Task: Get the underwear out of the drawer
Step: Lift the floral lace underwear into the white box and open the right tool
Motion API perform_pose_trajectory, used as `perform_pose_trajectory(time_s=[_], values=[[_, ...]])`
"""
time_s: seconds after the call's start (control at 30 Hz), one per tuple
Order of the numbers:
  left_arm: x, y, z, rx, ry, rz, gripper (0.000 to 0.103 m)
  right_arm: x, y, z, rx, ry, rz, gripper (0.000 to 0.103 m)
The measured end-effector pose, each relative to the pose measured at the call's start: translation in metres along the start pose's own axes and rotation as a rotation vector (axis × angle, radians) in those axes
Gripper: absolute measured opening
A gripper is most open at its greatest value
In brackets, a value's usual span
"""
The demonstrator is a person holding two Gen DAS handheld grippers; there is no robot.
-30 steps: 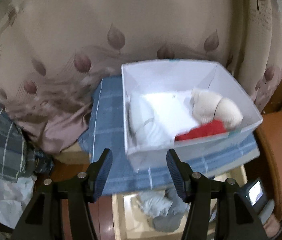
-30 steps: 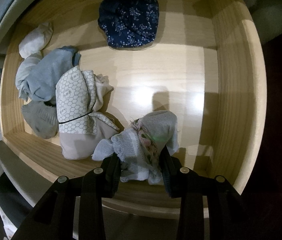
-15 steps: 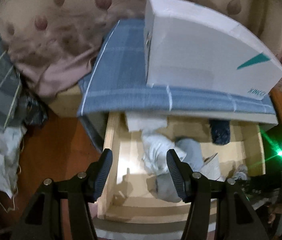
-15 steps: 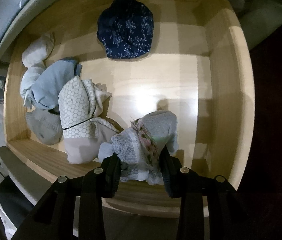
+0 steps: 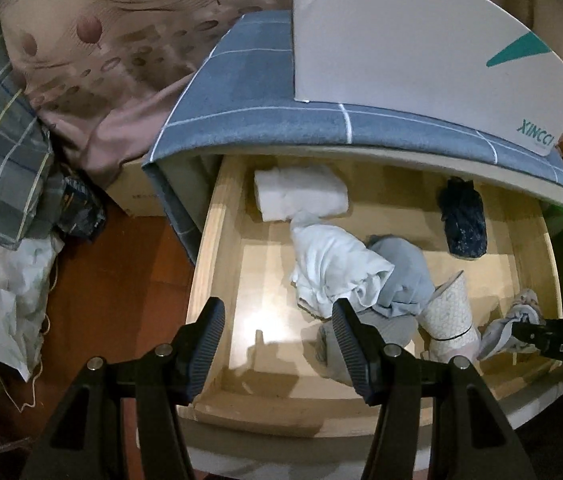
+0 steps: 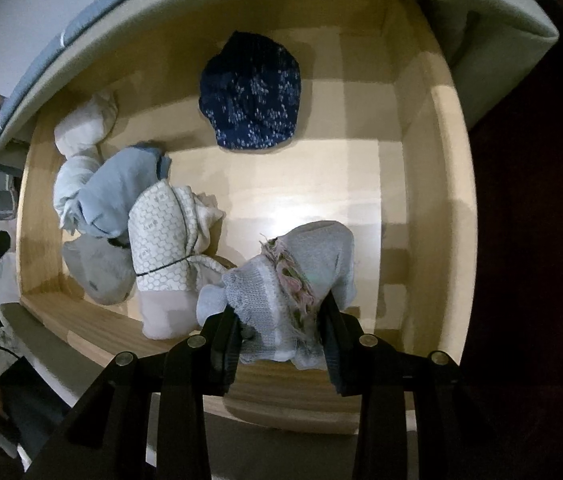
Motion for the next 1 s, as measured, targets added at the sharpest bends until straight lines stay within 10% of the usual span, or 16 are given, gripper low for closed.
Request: perform_pose_trajectory(time_s=[0.7,1.0], values=[[0.001,0.002,-0.018,-0.056,0.113,0.013,0.057,-0.003,0.051,-0.007,-0.032,0.036,0.137,0.033],[0.000,0.002,-0.023,-0.057,0.139,0.015,0.057,0.013,0.146,-0.029,-0.024,0.080,0.304,0.033]])
Point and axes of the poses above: each gripper's, at about its wrist camera, not at the fingertips, and y roughly against the way its jaws point, z to its right, x to its top, the point moved 6 cm from there along -y, roughly the way its jaws point, and after that the axes turned 11 degrees about -z, right-handed, at the moved point
